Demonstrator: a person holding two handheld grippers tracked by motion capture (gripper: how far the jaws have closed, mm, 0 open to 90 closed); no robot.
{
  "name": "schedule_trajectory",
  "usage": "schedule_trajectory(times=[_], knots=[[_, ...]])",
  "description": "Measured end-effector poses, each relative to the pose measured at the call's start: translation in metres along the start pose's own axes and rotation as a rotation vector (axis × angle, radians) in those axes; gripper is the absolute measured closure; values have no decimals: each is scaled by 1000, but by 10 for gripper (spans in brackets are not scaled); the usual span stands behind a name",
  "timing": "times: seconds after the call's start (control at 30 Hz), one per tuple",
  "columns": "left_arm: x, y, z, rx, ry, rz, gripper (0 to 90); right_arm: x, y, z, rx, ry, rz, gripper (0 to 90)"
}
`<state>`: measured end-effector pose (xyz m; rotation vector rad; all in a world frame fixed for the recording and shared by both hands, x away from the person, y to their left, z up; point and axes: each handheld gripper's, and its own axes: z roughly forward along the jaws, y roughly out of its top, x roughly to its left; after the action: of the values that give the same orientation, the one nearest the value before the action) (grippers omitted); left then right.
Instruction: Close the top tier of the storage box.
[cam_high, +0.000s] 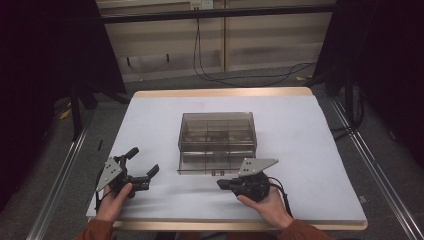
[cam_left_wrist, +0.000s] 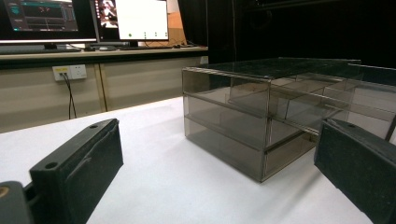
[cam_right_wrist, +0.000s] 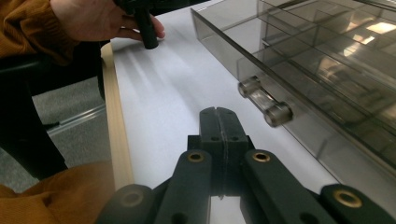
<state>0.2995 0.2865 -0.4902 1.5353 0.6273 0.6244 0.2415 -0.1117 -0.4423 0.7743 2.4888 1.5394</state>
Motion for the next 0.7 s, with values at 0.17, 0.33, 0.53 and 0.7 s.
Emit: schedule_trajectory(times=[0.17,0.33,0.53,0.7], knots=[[0,0,0,0,-2,-1,11,-3,5,3,-9,6,-4,900],[0,0,0,-1,-1,-2,11,-6,8,5,-1,-7,-27,900],[0,0,0,-1,-1,1,11,-10,8,6,-2,-11,-19,900],[0,0,0,0,-1,-1,11,-11,6,9,6,-17,-26,900]])
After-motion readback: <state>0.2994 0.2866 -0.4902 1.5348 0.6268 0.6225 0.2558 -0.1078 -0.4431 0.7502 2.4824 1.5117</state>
